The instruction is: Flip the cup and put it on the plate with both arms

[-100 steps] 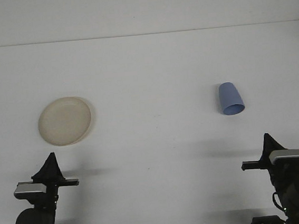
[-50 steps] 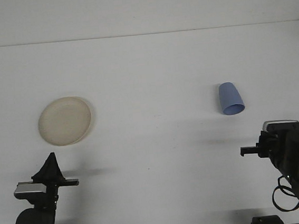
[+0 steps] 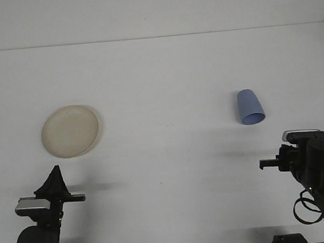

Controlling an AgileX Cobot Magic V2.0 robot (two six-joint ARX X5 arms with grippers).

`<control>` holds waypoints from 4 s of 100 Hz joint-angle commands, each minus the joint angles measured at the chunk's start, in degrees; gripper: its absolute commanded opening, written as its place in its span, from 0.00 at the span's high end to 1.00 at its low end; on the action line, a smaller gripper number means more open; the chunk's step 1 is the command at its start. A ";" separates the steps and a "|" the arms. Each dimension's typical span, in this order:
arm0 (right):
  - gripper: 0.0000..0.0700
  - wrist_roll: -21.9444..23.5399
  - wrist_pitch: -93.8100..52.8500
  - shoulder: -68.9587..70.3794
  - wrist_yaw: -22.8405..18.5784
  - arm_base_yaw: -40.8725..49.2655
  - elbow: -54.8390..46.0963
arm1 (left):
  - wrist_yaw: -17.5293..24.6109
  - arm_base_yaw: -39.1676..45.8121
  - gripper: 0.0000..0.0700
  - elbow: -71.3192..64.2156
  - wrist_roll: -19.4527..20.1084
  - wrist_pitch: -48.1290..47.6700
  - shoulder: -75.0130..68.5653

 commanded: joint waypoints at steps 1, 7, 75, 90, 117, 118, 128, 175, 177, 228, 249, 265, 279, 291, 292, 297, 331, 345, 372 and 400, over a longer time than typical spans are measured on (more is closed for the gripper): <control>0.96 0.39 0.46 0.24 0.00 0.04 0.98 | -0.02 -0.02 0.98 -1.09 -0.15 0.55 -0.09; 0.82 0.37 0.48 0.22 0.00 0.04 0.98 | -0.02 -0.02 0.98 -1.09 -0.15 0.57 -0.09; 0.22 0.13 8.72 3.89 0.00 0.04 0.96 | -0.02 -0.02 0.98 -1.09 -0.15 0.55 -0.09; 0.22 -1.88 15.76 7.98 -0.07 0.04 0.79 | -0.02 -0.02 0.98 -1.09 -0.15 0.57 -0.09; 0.22 -3.06 28.85 14.23 -1.09 0.04 -4.26 | -0.02 -0.02 0.98 -1.09 -0.15 0.55 -0.09; 0.22 -3.04 29.68 14.32 -1.25 0.04 -4.76 | -0.02 -0.02 0.98 -1.09 -0.15 0.55 -0.09; 0.22 -1.53 38.51 14.60 -1.57 0.04 -10.60 | -0.02 -0.02 0.98 -1.09 -0.15 0.55 -0.09; 0.22 -2.67 67.58 16.41 2.43 -1.66 -32.87 | 0.00 -0.02 0.98 -1.09 -0.15 0.55 -0.09; 0.22 -3.15 68.06 16.76 2.27 -1.95 -33.18 | -0.02 -0.02 0.98 -1.09 -0.15 0.57 -0.09; 0.26 -4.48 89.64 34.80 -9.29 -10.45 -33.51 | -0.02 -0.02 0.98 -1.09 -0.15 0.55 -0.09; 0.26 -4.57 93.53 42.47 -12.09 -11.32 -29.62 | -0.02 -0.02 0.98 -1.09 -0.15 0.55 -0.09; 0.26 -4.59 93.61 47.80 -12.61 -11.32 -25.07 | -0.02 -0.02 0.98 -1.09 -0.15 0.55 -0.09; 0.26 -4.59 93.68 52.11 -14.36 -11.32 -21.29 | -0.02 -0.02 0.98 -1.09 -0.15 0.57 -0.09; 0.41 -4.59 93.74 55.04 -15.30 -11.32 -19.17 | -0.02 -0.02 0.98 -1.09 -0.15 0.57 -0.09; 0.43 -4.59 93.74 55.21 -15.30 -11.32 -19.06 | 0.00 -0.02 0.98 -1.09 -0.15 0.57 -0.09; 0.53 -4.59 93.74 55.91 -15.28 -11.32 -18.56 | 0.00 -0.02 0.98 -1.09 -0.15 0.55 -0.09; 0.99 -4.57 93.92 56.06 -18.38 -11.32 -18.49 | 0.00 -0.02 0.98 -1.09 -0.15 0.55 -0.09; 0.99 -2.99 92.19 53.77 -19.45 -10.80 -18.53 | -0.02 -0.02 0.98 -1.09 -0.15 0.57 -0.09; 0.99 -2.21 79.52 39.78 -18.10 -7.80 -18.53 | -0.02 -0.02 0.98 -1.09 -0.15 0.55 -0.09; 0.99 2.78 57.92 17.11 -11.67 0.57 -17.55 | -0.02 -0.02 0.98 -1.09 -0.15 0.57 -0.09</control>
